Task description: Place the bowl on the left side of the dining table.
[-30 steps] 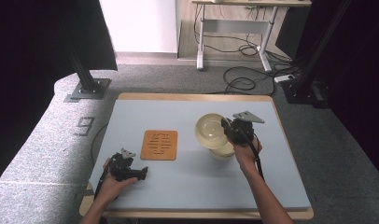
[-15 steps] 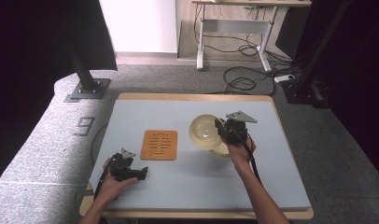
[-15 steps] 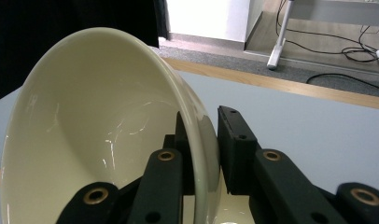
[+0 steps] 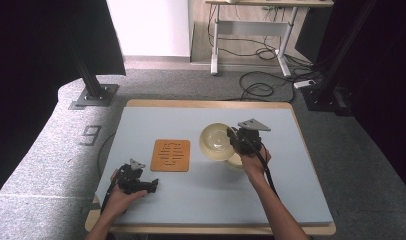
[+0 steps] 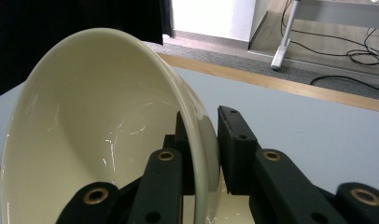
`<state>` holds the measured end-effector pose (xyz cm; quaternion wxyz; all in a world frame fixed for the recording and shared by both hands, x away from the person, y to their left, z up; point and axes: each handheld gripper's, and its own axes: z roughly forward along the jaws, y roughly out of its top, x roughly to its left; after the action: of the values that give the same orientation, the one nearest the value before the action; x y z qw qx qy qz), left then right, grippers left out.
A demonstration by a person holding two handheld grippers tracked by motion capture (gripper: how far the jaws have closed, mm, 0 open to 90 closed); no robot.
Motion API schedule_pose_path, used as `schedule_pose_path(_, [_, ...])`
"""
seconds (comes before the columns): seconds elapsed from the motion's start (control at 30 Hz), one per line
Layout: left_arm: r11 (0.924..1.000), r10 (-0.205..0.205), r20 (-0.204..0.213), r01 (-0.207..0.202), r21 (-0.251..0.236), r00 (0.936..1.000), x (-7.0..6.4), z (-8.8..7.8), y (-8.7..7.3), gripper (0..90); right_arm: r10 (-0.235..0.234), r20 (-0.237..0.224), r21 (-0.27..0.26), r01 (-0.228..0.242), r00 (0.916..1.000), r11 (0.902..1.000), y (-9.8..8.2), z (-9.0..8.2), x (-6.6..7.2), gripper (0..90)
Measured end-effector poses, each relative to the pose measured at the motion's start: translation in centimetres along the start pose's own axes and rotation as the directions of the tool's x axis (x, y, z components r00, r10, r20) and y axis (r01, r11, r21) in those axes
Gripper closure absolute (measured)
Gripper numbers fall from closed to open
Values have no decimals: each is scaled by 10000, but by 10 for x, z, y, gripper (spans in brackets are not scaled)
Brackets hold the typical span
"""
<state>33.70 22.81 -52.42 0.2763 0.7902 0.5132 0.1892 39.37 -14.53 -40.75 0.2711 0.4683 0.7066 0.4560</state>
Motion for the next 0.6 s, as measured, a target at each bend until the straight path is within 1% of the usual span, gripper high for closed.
schedule_pose_path(0.23, [10000,16,-2,-16,6,10000,0,0,0,8,-55,-108,-2,55,9999,10000,0,2,5,788])
schedule_pose_path(0.37, [10000,16,-8,-16,6,10000,0,0,0,8,-115,-142,80,116,9998,9999,0,4,8,788])
schedule_pose_path(0.6, [10000,22,-2,-22,14,10000,0,0,0,8,-153,-178,114,155,9997,9998,1,5,9,788])
